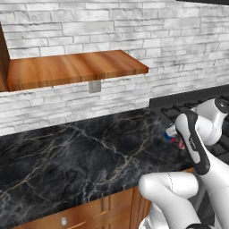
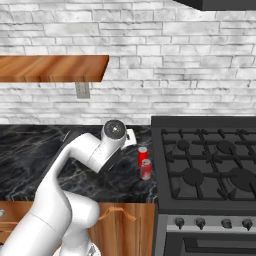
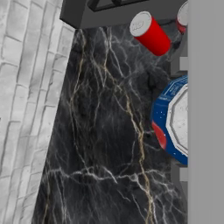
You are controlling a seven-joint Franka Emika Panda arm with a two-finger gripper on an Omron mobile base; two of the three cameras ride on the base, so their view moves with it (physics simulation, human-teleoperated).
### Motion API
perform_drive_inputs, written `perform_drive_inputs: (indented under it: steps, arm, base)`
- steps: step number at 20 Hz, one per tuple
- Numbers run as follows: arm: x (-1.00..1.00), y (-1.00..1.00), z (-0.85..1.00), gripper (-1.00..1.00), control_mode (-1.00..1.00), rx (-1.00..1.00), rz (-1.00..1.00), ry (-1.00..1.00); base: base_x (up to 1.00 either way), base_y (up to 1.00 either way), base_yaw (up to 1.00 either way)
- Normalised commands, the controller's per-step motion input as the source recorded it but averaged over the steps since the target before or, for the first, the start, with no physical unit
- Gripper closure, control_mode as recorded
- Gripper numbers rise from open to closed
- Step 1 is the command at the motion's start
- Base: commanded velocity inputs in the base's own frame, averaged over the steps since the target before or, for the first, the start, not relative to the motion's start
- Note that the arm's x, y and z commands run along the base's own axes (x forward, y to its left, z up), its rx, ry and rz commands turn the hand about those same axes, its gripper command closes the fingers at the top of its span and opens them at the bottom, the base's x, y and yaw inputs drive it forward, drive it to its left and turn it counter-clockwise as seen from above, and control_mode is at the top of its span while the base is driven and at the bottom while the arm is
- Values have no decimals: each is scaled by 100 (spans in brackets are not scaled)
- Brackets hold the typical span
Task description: Four empty soda cans are scattered around the kitchen. Gather all the cans and cluster them next to the stove for recycling.
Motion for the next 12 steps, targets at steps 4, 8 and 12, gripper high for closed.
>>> perform_drive_inputs:
  steps: [4,8,12]
  arm:
    - [-8,-8,2,100,-100,-4,-10,16]
    - [-9,-33,-5,100,-100,-3,-11,14]
    - [-2,-9,-3,100,-100,-1,-2,1]
  base:
    - [0,0,0]
    - [0,0,0]
    - [0,0,0]
